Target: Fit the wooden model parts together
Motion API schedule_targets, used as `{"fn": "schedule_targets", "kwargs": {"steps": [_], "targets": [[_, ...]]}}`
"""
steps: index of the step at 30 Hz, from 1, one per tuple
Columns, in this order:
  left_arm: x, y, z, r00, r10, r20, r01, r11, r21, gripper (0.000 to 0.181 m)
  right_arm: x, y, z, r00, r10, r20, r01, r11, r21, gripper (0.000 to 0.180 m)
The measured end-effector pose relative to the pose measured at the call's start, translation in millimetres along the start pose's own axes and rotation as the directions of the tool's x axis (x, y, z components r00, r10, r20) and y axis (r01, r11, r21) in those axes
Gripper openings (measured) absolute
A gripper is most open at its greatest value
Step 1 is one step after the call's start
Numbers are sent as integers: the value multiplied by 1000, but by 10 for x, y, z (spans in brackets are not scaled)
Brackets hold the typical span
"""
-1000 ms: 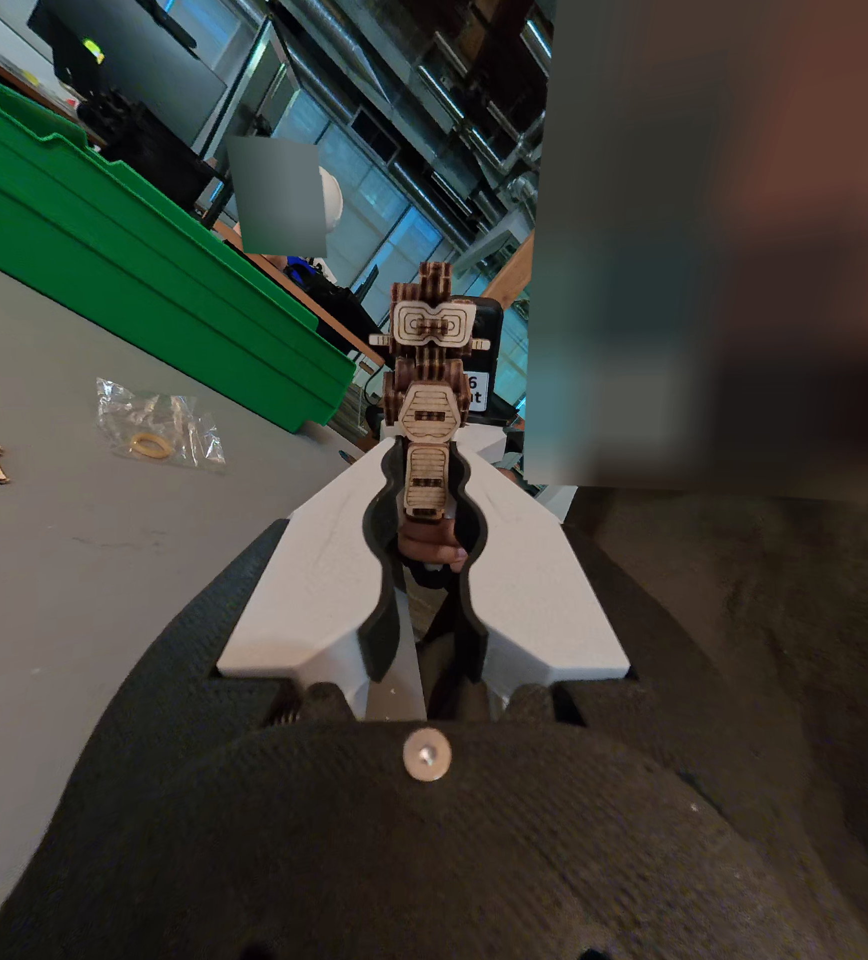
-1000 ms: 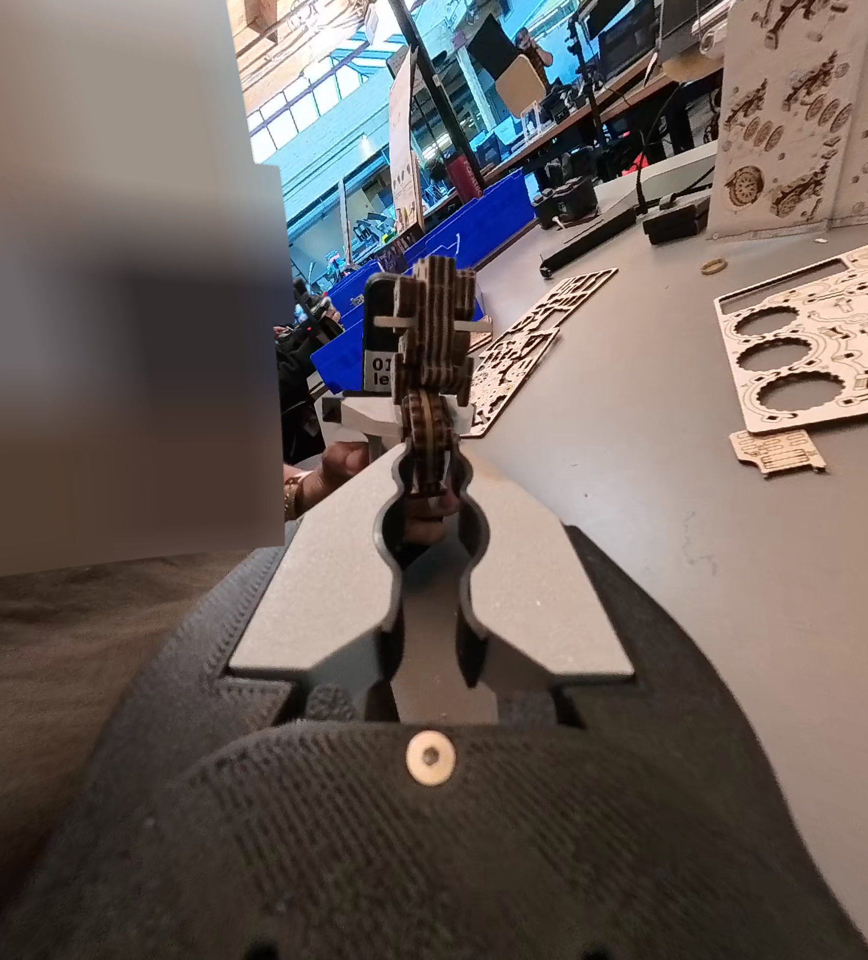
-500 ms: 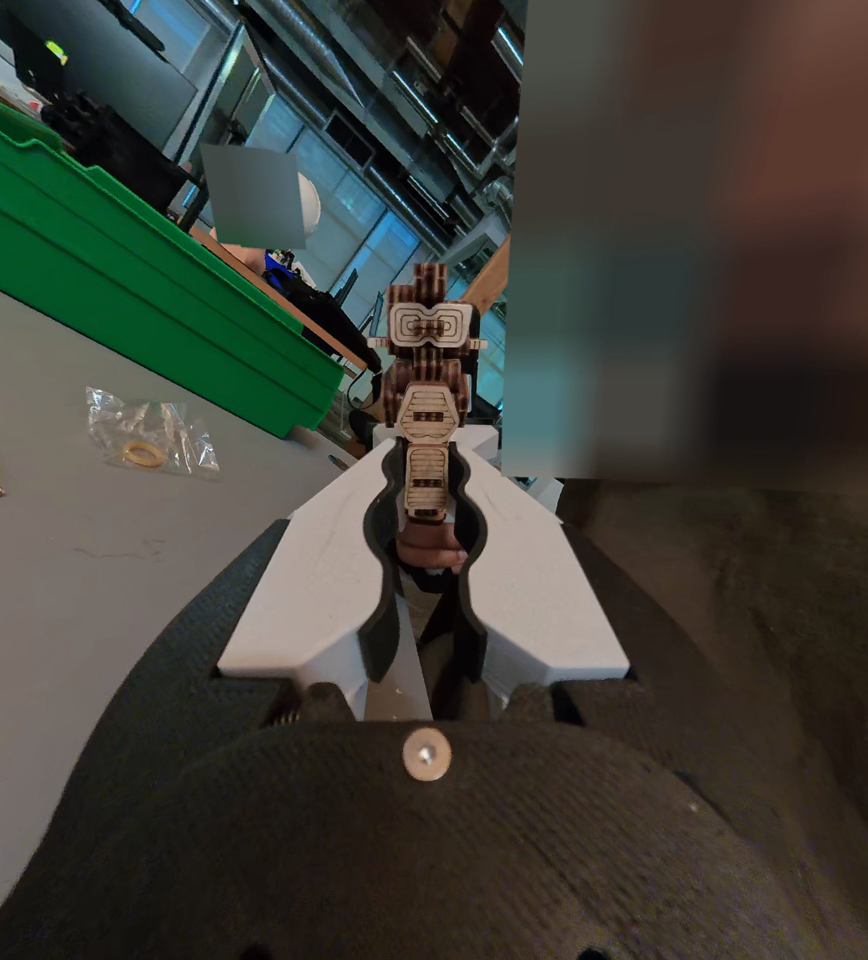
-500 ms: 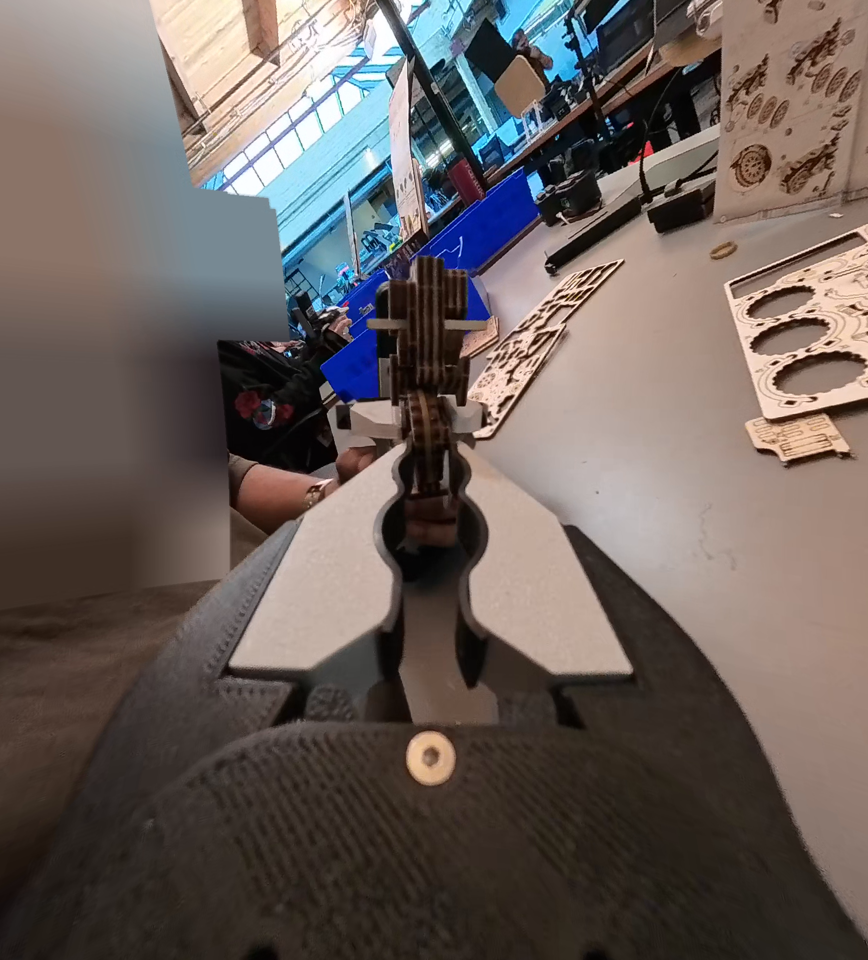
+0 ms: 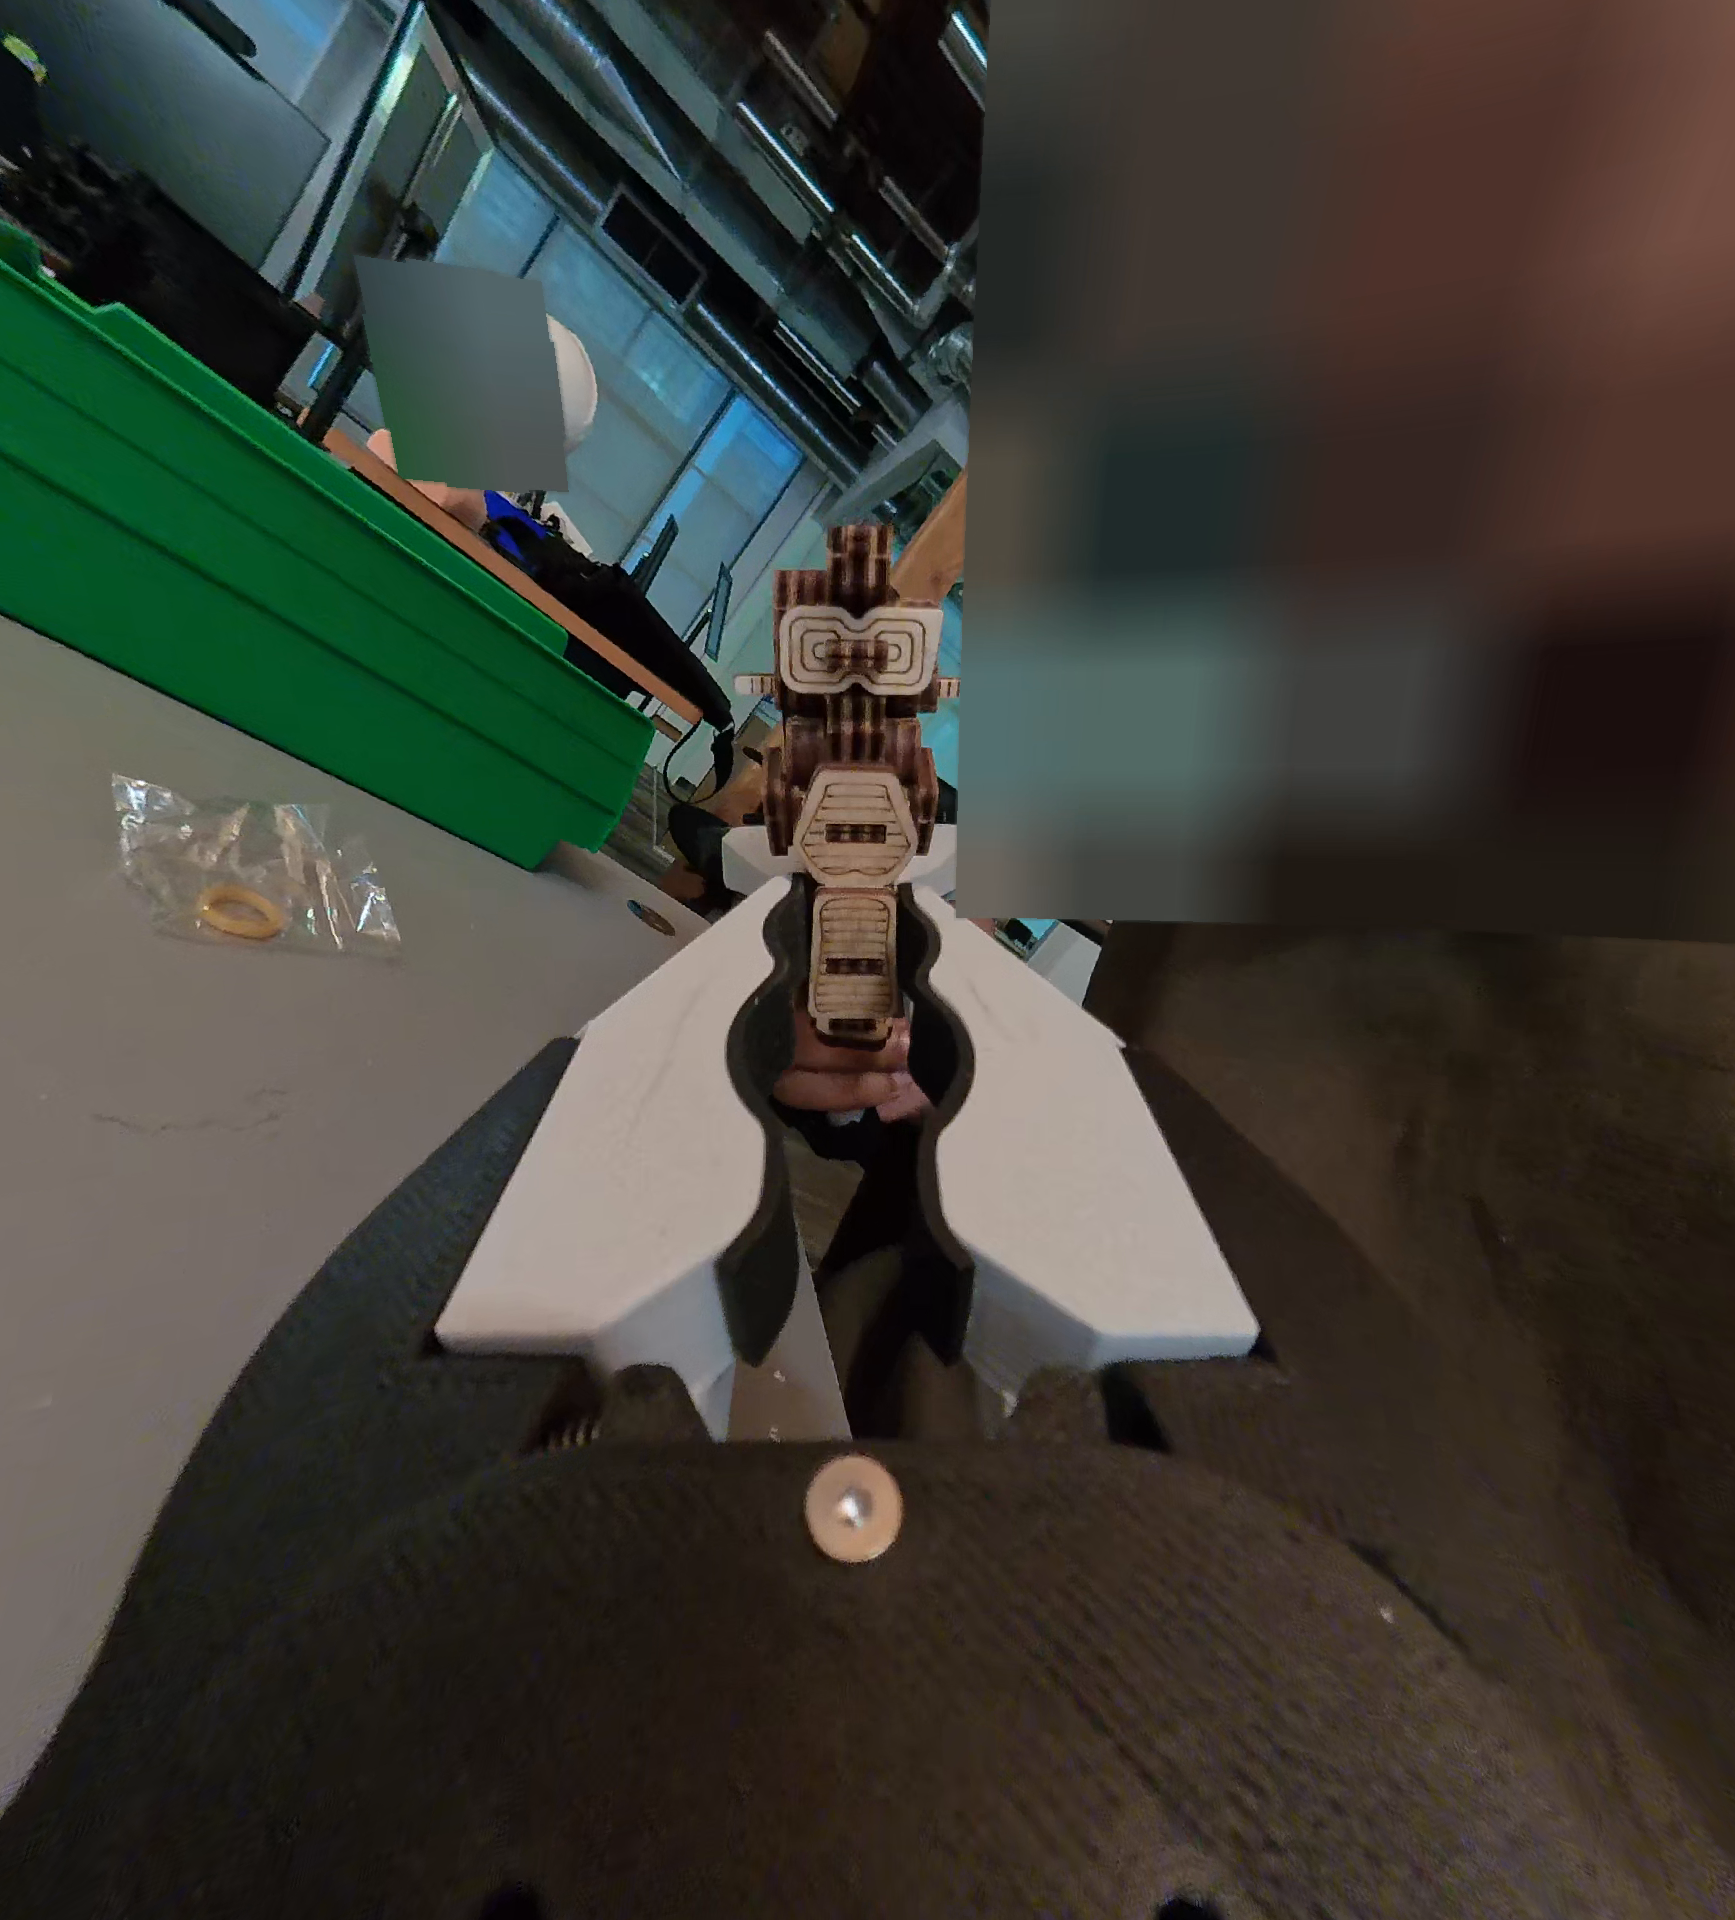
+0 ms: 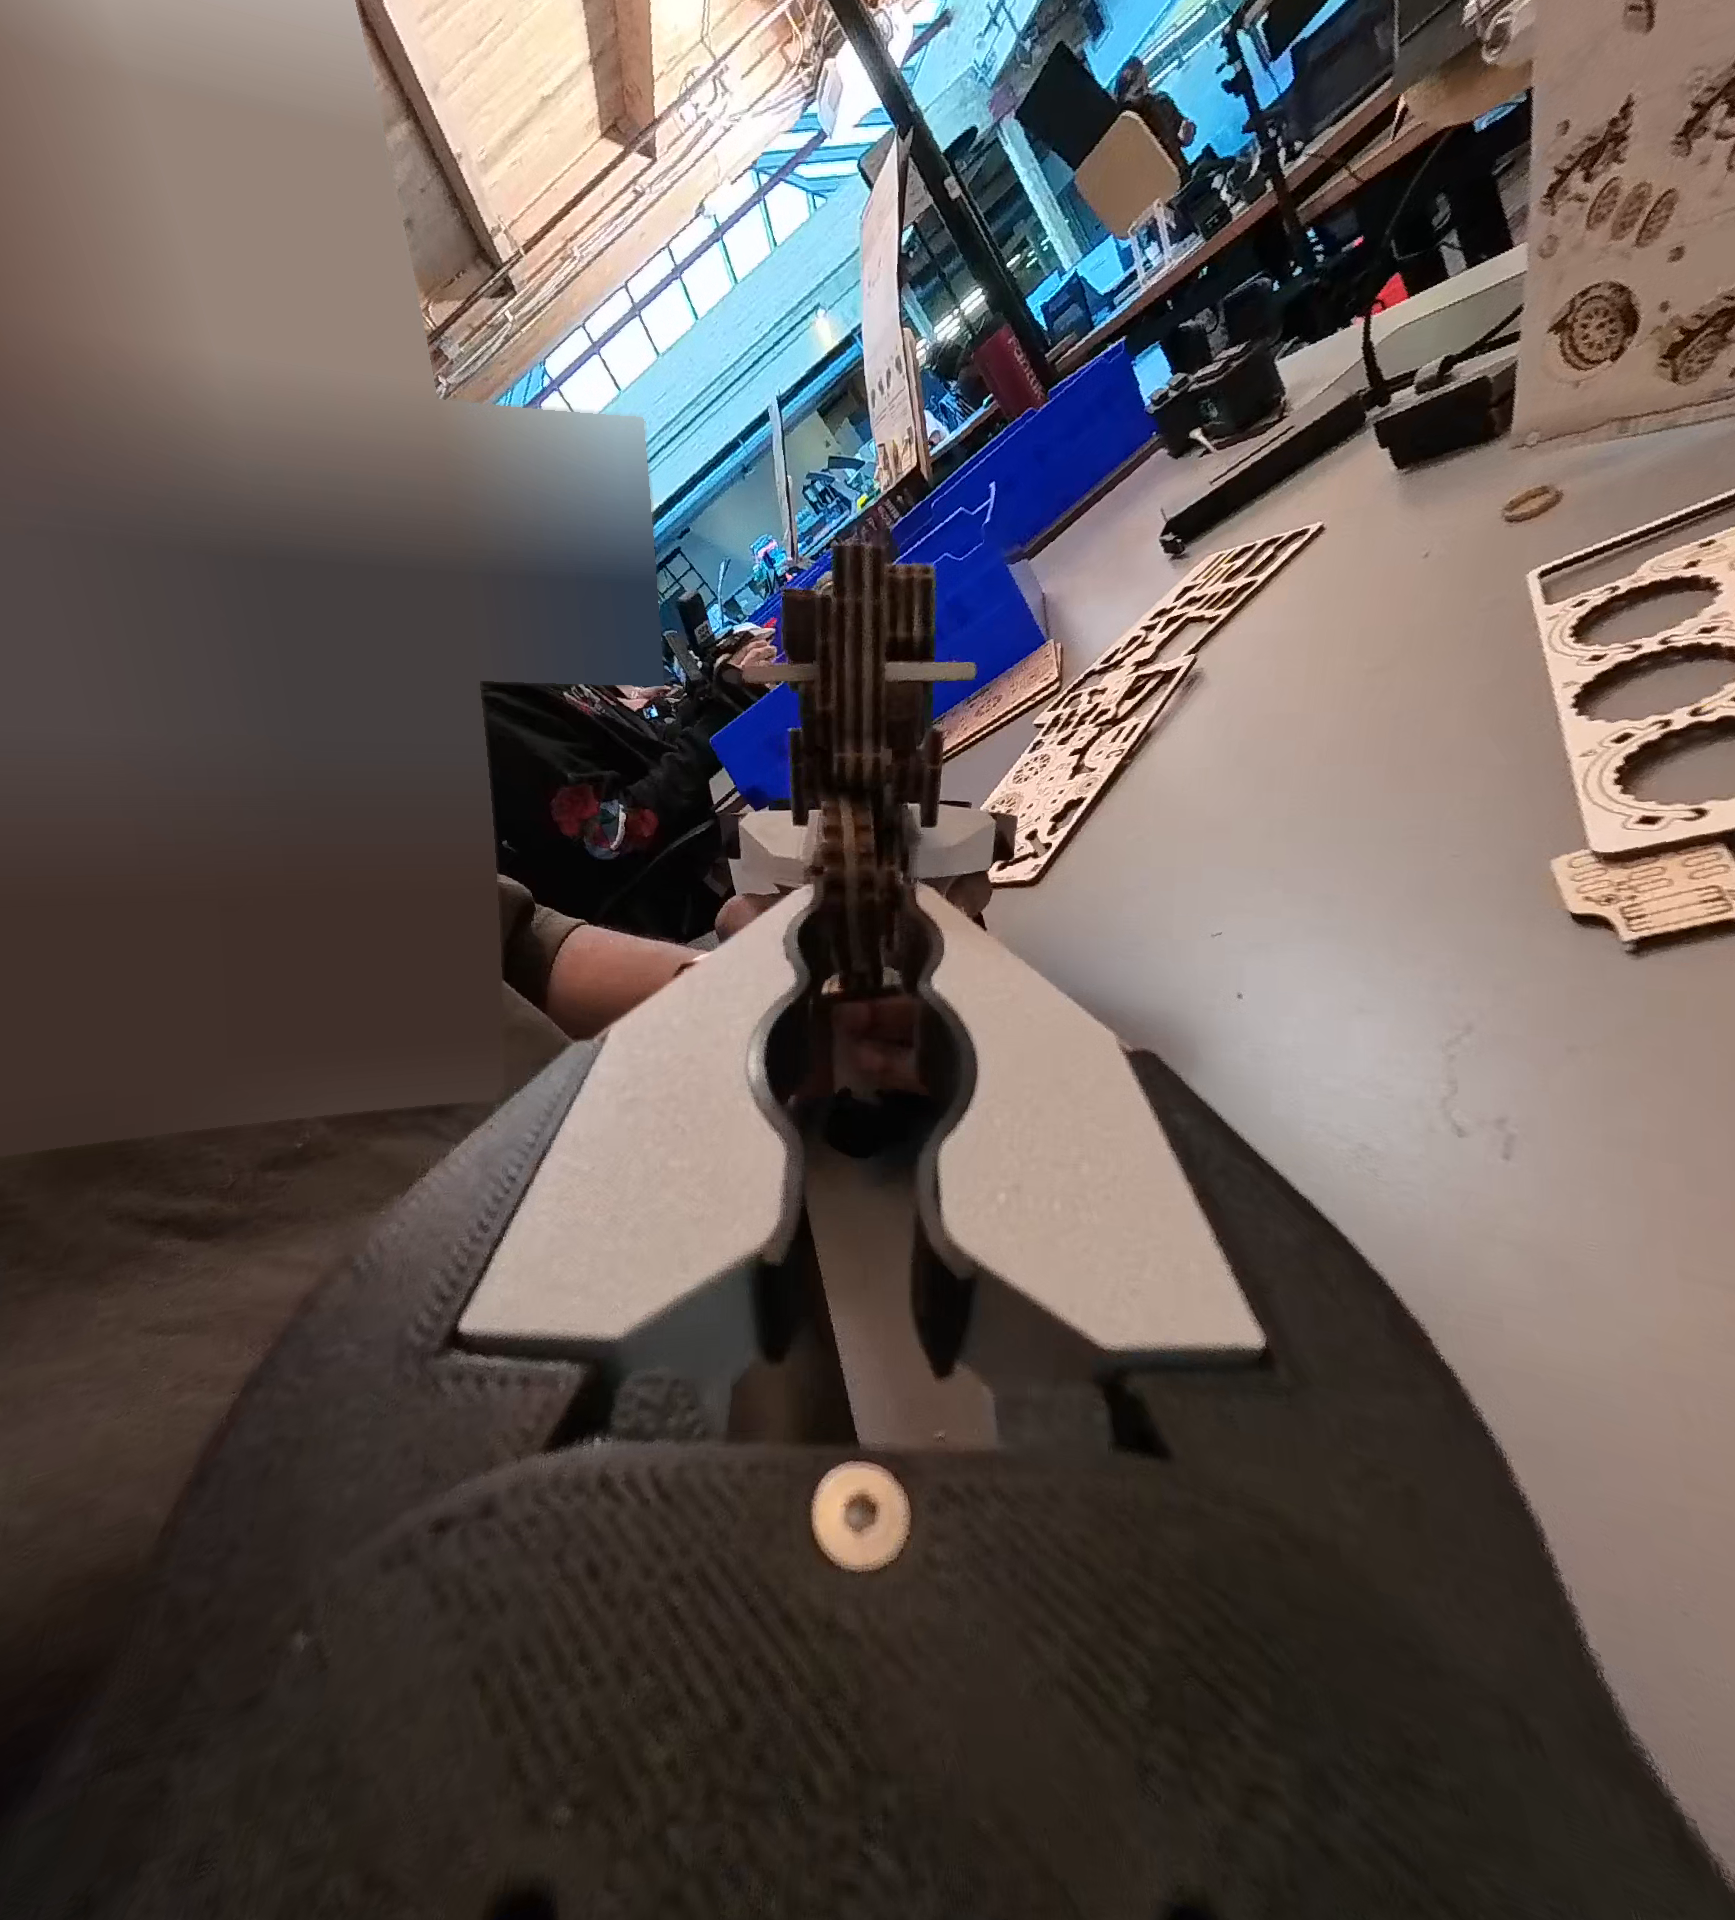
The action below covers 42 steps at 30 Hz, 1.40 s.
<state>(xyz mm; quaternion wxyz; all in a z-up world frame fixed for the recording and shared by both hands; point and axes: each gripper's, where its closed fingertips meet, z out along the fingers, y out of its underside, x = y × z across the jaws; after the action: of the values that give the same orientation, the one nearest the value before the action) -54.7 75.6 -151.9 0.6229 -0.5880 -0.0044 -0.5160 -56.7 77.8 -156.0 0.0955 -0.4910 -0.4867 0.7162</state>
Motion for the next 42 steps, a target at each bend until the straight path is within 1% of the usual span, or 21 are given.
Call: {"fn": "schedule_targets", "kwargs": {"steps": [5, 13, 17, 27, 31, 33, 36, 40, 42], "targets": [[14, 7, -3, 1000, 28, 7, -28, 999, -15, 13, -12, 9, 3, 1000, -19, 4, 19, 1000, -7, 10], [16, 14, 3, 999, 29, 22, -29, 1000, -3, 13, -16, 15, 0, 997, -77, -25, 77, 997, -18, 10], [22, 17, 3, 998, 57, 28, -56, 998, -8, 13, -13, 18, -2, 995, -93, -42, 92, 995, -24, 9], [77, 4, 5, 995, 103, -2, -103, 995, 4, 13, -56, 14, -1, 984, -165, -71, 162, 986, -44, 9], [176, -43, -26, 981, 181, -74, -181, 983, -1, 13, -138, -19, 44, 971, -228, -74, 227, 974, -21, 9], [260, -66, -36, 963, 247, -111, -249, 969, -2, 13, -205, -40, 60, 966, -251, -64, 252, 968, 1, 11], [408, -140, -68, 931, 334, -150, -333, 942, 31, 13, -276, -64, 45, 951, -304, -49, 305, 952, 9, 33], [486, -125, -117, 887, 428, -170, -434, 901, 5, 13, -437, -163, -11, 943, -333, 4, 331, 940, 78, 31], [513, -104, -122, 871, 454, -186, -464, 886, -14, 13, -487, -170, -18, 934, -357, 18, 354, 931, 88, 29]]}}
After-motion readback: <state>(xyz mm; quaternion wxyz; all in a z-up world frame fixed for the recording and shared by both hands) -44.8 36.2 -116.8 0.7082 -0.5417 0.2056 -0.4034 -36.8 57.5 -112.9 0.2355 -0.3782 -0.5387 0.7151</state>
